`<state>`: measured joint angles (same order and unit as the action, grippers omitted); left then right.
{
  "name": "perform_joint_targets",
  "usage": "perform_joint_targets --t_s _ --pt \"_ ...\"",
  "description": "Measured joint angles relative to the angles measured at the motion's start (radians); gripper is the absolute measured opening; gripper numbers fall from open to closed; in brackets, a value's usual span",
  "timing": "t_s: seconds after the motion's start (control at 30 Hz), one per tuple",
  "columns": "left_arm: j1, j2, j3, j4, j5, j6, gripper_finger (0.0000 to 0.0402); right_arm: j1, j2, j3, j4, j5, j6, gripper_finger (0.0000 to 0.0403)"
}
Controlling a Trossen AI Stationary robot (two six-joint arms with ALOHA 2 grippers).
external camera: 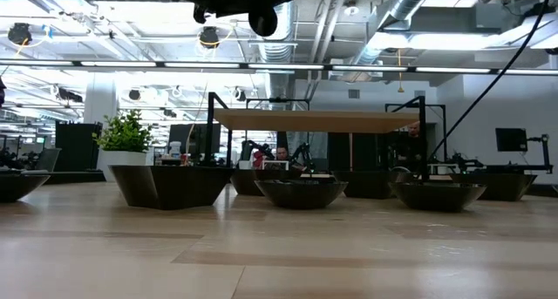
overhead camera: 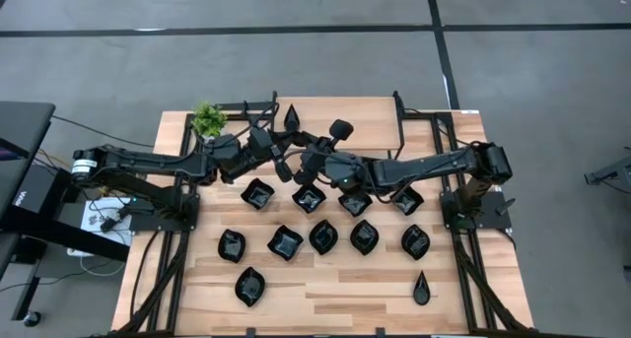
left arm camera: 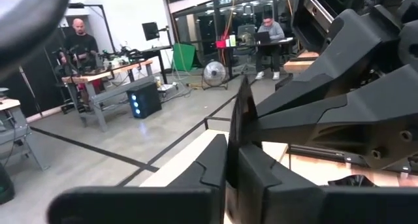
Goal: Pick & Place Mini shaped plates
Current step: Stack the black drop shaped plate on top of the black drop shaped plates on the shelf
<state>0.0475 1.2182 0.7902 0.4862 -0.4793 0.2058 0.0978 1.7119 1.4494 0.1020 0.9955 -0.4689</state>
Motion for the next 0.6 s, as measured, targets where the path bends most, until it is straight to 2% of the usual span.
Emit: perform_joint_targets --t_s 0.4,0.6 --pt "0.0 0.0 0.0 0.008 0.001 0.0 0.0017 -0.001 0.0 0.0 0.007 0.0 -0.01 0.0002" --pt "-0.002 0.0 0.0 0.014 -0.007 0.0 0.0015 -0.001 0.0 -0.001 0.01 -0.002 -0.06 0.0039"
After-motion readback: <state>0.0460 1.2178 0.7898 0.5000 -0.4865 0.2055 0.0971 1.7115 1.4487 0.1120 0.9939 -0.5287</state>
